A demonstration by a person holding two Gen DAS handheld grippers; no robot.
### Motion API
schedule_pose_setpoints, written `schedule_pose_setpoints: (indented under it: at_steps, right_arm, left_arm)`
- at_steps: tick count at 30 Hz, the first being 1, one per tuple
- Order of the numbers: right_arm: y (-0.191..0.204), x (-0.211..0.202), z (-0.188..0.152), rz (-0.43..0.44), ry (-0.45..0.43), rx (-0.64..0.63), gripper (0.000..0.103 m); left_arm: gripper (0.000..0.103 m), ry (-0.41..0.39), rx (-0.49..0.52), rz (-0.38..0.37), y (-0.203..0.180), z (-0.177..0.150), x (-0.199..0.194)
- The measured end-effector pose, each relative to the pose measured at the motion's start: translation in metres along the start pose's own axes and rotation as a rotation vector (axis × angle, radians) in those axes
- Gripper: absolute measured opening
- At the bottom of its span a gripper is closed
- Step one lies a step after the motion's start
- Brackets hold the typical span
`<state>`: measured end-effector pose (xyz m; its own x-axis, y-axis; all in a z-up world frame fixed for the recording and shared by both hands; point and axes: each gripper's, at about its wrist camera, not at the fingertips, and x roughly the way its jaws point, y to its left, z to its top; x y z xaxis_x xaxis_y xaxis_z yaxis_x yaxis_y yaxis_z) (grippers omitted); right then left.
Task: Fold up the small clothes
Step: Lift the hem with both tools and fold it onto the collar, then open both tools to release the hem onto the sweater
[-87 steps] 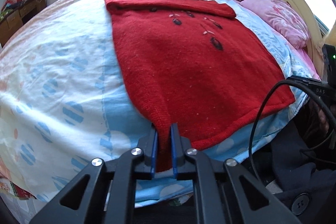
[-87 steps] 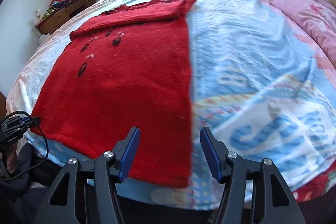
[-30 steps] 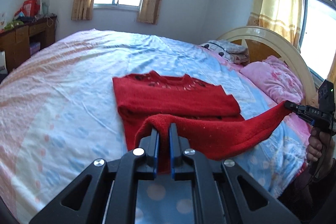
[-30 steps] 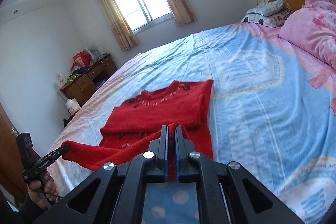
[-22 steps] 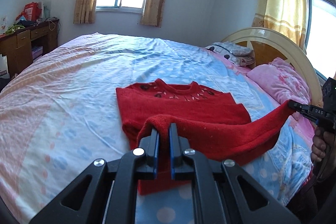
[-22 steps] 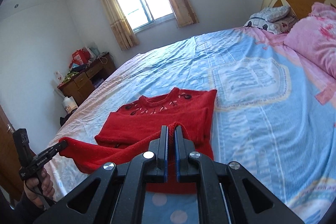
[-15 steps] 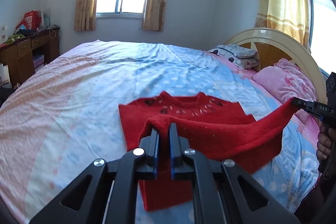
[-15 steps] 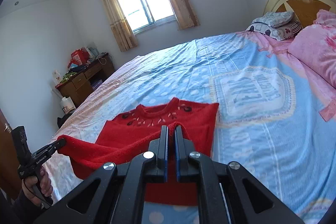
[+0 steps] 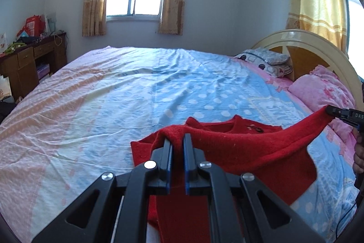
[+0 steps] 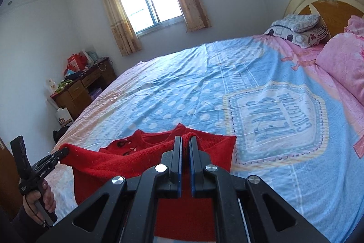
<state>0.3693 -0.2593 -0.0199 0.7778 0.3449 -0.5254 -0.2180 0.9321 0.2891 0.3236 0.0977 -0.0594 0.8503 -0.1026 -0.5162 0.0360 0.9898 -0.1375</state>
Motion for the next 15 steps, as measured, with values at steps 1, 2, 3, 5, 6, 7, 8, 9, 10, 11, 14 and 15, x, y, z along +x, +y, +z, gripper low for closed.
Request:
schedule_pose_setpoints:
  at_steps: [1,2,3,5,6,7,8,9,10,11,14,15]
  right_arm:
    - [0.000,0.006,0.000,-0.007,0.004,0.000,0.004]
    - [-0.001,0.012,0.001,-0.014,0.011,0.000,0.004]
    - [-0.003,0.020,0.002,-0.022,0.020,0.003,0.004]
    - [-0.006,0.036,0.004,-0.037,0.037,0.011,0.004]
    - [-0.008,0.047,0.006,-0.046,0.052,0.015,0.004]
    - [-0.009,0.054,0.006,-0.055,0.060,0.017,0.004]
    - [-0.011,0.061,0.006,-0.071,0.070,0.016,0.004]
    - [-0.012,0.072,0.007,-0.094,0.089,0.012,0.004]
    - [-0.014,0.079,0.007,-0.104,0.100,0.011,0.004]
    - [-0.016,0.086,0.007,-0.112,0.109,0.010,0.004]
    - [-0.022,0.113,0.006,-0.134,0.158,0.000,0.004]
    - [-0.027,0.126,0.004,-0.145,0.178,0.000,0.004]
  left_arm:
    - [0.009,0.006,-0.002,-0.003,0.000,0.001,0.005]
    - [0.009,0.015,-0.002,-0.005,0.002,0.001,0.013]
    - [0.009,0.020,-0.002,-0.001,0.002,0.001,0.018]
    - [0.009,0.035,-0.006,-0.015,0.005,0.001,0.033]
    - [0.009,0.045,-0.005,-0.016,0.005,0.000,0.040]
    - [0.009,0.055,0.000,-0.006,0.006,-0.001,0.048]
    - [0.009,0.067,0.004,-0.001,0.006,-0.002,0.056]
    - [0.009,0.076,0.006,0.001,0.007,-0.002,0.061]
    - [0.009,0.088,0.009,0.010,0.007,-0.003,0.069]
    - [0.009,0.096,0.008,0.016,0.009,-0.003,0.074]
    - [0.013,0.127,0.004,0.031,0.011,-0.006,0.092]
    - [0.014,0.141,0.001,0.049,0.012,-0.010,0.098]
